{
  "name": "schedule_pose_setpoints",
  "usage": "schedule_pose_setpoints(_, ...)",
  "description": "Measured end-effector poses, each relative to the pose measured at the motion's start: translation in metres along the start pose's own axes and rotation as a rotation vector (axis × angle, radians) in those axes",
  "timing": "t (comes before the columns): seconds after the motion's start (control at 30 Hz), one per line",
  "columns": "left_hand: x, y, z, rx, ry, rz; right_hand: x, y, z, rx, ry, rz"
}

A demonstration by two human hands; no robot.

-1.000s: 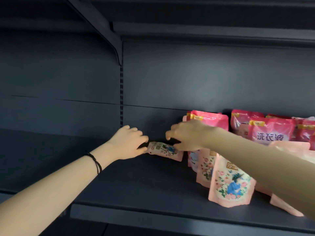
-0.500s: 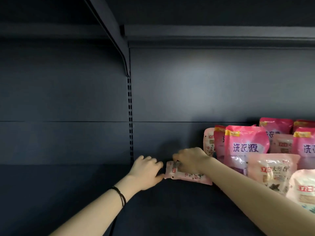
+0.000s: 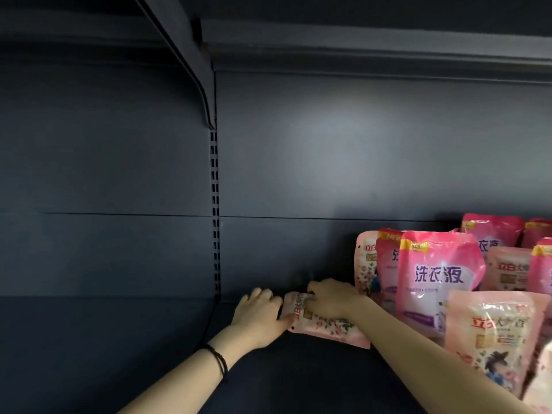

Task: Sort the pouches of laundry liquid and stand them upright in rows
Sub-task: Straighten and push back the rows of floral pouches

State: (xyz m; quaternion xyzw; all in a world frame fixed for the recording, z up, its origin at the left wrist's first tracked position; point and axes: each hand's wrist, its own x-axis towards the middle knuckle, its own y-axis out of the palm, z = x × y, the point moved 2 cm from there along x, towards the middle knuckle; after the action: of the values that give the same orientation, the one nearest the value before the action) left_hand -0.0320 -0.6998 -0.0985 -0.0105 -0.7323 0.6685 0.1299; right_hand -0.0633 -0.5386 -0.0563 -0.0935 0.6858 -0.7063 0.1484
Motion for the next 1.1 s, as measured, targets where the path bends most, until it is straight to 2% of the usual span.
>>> schedule_pose_setpoints(0.1,-0.006,0.002,-0.001,-0.179,-0.031,0.009,-0.001,-0.002,0.005,0.044,0.052,-0.017)
schedule_pose_setpoints(0.2,-0.014,-0.003,0.002,-0.558,-0.105,0.003,-0.005,-0.009,0.009,0.399,0.062,0.010)
schedule_pose_setpoints(0.27,-0.017,-0.012,0.004,-0.805,-0.129,-0.041,-0.010,-0.017,0.009,0.589,0.051,-0.043)
schedule_pose_setpoints(0.37,-0.021,-0.039,0.009,-0.964,-0.107,-0.204,-0.019,-0.031,0.013,0.780,0.025,-0.193)
schedule_pose_setpoints(0.47,-0.025,-0.071,0.013,-1.104,-0.082,-0.386,-0.031,-0.041,0.018,1.109,0.008,-0.287)
schedule_pose_setpoints(0.6,-0.036,-0.097,0.016,-1.314,-0.092,-0.521,-0.054,-0.042,0.030,1.305,-0.115,-0.358)
schedule_pose_setpoints(0.77,-0.059,-0.092,0.011,-1.354,-0.050,-0.547,-0.078,-0.020,0.035,1.310,-0.116,-0.506)
schedule_pose_setpoints(0.87,-0.074,-0.080,0.011,-1.336,-0.060,-0.527,-0.088,-0.006,0.033,1.292,-0.098,-0.535)
schedule_pose_setpoints(1.1,-0.097,-0.056,0.009,-1.330,-0.085,-0.368,-0.111,0.014,0.034,1.376,-0.123,-0.616)
